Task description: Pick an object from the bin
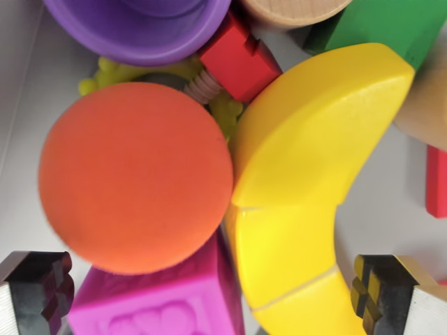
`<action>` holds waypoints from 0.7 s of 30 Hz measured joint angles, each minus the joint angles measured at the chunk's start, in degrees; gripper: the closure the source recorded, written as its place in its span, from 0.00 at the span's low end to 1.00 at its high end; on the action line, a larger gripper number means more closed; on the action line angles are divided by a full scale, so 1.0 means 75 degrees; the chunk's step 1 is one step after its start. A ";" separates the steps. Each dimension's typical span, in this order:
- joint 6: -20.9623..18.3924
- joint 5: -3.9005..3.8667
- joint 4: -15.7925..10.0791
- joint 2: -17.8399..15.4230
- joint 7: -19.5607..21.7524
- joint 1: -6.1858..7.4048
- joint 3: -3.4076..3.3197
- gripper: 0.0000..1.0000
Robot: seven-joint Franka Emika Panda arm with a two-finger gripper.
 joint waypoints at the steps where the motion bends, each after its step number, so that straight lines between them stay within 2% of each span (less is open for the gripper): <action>1: 0.0058 0.0000 0.0017 0.0070 0.0001 -0.0001 0.0001 0.00; 10: 0.0415 0.0008 0.0128 0.0588 0.0002 -0.0003 0.0025 0.00; 17: 0.0454 0.0015 0.0194 0.0629 0.0002 -0.0012 0.0026 0.00; 18: 0.0454 0.0016 0.0201 0.0632 0.0002 -0.0013 0.0026 1.00; 21: 0.0456 0.0016 0.0212 0.0638 0.0002 -0.0014 0.0027 1.00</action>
